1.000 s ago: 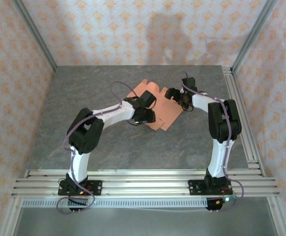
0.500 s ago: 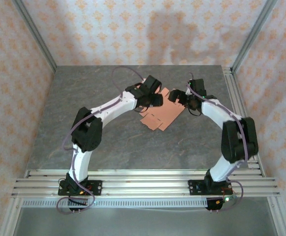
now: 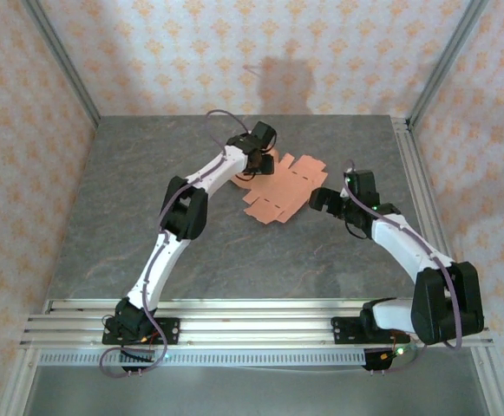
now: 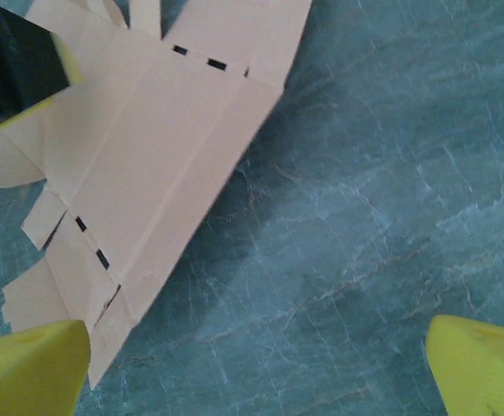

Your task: Fold the paper box

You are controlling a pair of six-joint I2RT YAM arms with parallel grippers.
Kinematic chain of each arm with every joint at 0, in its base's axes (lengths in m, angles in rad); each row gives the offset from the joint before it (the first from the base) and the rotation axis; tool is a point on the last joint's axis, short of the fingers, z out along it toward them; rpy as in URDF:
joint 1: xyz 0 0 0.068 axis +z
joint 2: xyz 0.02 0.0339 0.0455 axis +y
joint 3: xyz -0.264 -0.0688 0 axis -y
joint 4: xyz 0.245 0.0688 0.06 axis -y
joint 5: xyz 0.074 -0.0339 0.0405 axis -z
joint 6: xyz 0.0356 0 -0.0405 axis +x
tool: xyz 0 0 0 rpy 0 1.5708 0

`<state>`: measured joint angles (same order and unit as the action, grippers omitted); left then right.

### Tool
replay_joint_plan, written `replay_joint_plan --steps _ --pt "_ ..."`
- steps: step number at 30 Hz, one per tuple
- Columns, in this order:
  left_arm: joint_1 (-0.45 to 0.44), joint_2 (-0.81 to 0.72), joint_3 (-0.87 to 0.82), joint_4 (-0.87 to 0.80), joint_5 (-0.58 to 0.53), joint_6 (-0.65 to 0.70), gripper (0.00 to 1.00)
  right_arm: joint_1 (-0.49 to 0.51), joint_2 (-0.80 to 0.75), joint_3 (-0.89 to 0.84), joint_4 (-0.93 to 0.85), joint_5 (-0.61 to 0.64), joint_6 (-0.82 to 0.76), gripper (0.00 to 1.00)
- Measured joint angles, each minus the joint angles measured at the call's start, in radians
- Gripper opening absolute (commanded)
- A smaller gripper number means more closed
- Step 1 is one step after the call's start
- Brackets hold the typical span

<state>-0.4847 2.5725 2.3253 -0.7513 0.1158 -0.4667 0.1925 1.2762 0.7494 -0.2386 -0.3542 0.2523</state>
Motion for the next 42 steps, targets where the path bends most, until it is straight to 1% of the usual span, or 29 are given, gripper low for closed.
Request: replay_joint_plan --steps 2,5,7,10,14,15,16,18,19,20,22,25,28,29,30,32,34,36,37,39,42 --pt "0.002 -0.051 -0.109 0.023 0.014 -0.013 0.56 0.0 0.0 -0.008 -0.002 0.005 0.018 0.99" --pt "0.003 -0.197 -0.36 0.122 0.045 -0.071 0.58 0.0 0.015 -0.005 -0.008 0.023 0.041 0.99" --pt "0.003 -0.3 -0.537 0.169 0.053 -0.123 0.6 0.0 0.045 0.006 -0.013 0.035 0.058 1.0" --pt "0.003 -0.43 -0.75 0.256 0.063 -0.2 0.63 0.0 0.096 0.035 -0.017 0.052 0.084 0.99" --pt "0.008 -0.576 -0.991 0.385 0.085 -0.317 0.65 0.0 0.123 0.055 -0.013 0.075 0.114 0.99" --pt "0.008 -0.613 -1.052 0.425 0.087 -0.353 0.67 0.0 0.123 0.057 -0.011 0.081 0.115 0.99" --pt "0.01 -0.652 -1.112 0.467 0.088 -0.389 0.71 -0.002 0.123 0.059 -0.005 0.087 0.115 0.99" --pt "0.01 -0.721 -1.213 0.531 0.093 -0.46 0.89 -0.004 0.123 0.058 0.016 0.092 0.116 0.99" --pt "0.009 -0.755 -1.258 0.563 0.099 -0.494 0.95 -0.004 0.123 0.056 0.034 0.092 0.119 0.99" --pt "0.008 -0.776 -1.283 0.583 0.106 -0.521 1.0 -0.005 0.123 0.055 0.051 0.087 0.124 0.99" --pt "0.0 -0.814 -1.316 0.603 0.112 -0.556 1.0 -0.006 0.123 0.049 0.102 0.053 0.143 1.0" --pt "-0.027 -0.83 -1.311 0.585 0.112 -0.553 1.0 -0.006 0.122 0.003 0.219 -0.019 0.198 0.9" --pt "-0.048 -0.831 -1.247 0.517 0.106 -0.496 1.0 -0.002 0.122 -0.073 0.343 -0.109 0.266 0.84" --pt "-0.049 -0.831 -1.218 0.493 0.103 -0.471 1.0 0.003 0.122 -0.098 0.377 -0.132 0.29 0.82" --pt "-0.045 -0.831 -1.184 0.473 0.099 -0.441 0.97 0.01 0.122 -0.122 0.409 -0.151 0.312 0.82" --pt "-0.034 -0.831 -1.138 0.452 0.093 -0.393 0.89 0.03 0.123 -0.153 0.446 -0.172 0.344 0.81" --pt "-0.016 -0.826 -1.109 0.44 0.094 -0.348 0.74 0.058 0.124 -0.17 0.473 -0.179 0.366 0.81" --pt "0.004 -0.808 -1.096 0.42 0.093 -0.315 0.56 0.093 0.128 -0.181 0.5 -0.183 0.384 0.8" --pt "0.011 -0.798 -1.095 0.41 0.093 -0.298 0.51 0.108 0.131 -0.185 0.512 -0.185 0.392 0.8" --pt "0.029 -0.766 -1.096 0.381 0.095 -0.277 0.48 0.136 0.147 -0.192 0.539 -0.186 0.409 0.79" --pt "0.041 -0.737 -1.125 0.365 0.094 -0.263 0.47 0.157 0.173 -0.211 0.579 -0.186 0.434 0.78"
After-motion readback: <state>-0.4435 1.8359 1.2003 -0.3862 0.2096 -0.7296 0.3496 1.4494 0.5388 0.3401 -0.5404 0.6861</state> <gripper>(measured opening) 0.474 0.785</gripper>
